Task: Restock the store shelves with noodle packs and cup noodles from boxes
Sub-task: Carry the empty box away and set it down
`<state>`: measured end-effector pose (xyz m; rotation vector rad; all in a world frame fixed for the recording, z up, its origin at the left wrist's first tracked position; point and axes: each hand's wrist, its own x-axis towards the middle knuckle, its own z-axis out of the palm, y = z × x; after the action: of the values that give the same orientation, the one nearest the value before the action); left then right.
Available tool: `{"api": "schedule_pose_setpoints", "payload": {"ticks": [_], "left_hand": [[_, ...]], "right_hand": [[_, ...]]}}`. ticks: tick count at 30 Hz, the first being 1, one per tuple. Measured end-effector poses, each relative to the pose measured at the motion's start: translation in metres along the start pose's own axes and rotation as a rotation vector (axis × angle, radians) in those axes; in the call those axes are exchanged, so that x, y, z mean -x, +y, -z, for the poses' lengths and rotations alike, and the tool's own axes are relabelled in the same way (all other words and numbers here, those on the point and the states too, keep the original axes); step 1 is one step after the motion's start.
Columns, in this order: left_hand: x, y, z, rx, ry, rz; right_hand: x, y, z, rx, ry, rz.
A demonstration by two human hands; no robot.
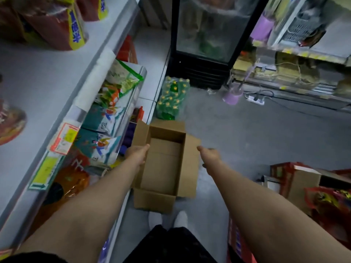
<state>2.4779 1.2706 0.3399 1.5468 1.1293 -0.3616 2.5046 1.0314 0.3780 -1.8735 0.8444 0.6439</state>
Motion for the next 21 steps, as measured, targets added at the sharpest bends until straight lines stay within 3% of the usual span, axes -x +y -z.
{"api": "schedule_pose_setpoints", "payload": {"ticks": [11,21], "left_hand": [[-0.104,-0.036,-0.023,-0.108,0.103,0.033],[-0.244,-0.106,-0.039,-0.3,0.245,-0.063]], "right_hand": [[-0.088,0.032,-0.051,0.054,-0.034,-0.101],[-0.192,0.082,-0.128,0.125,-0.059,-0.077]]}}
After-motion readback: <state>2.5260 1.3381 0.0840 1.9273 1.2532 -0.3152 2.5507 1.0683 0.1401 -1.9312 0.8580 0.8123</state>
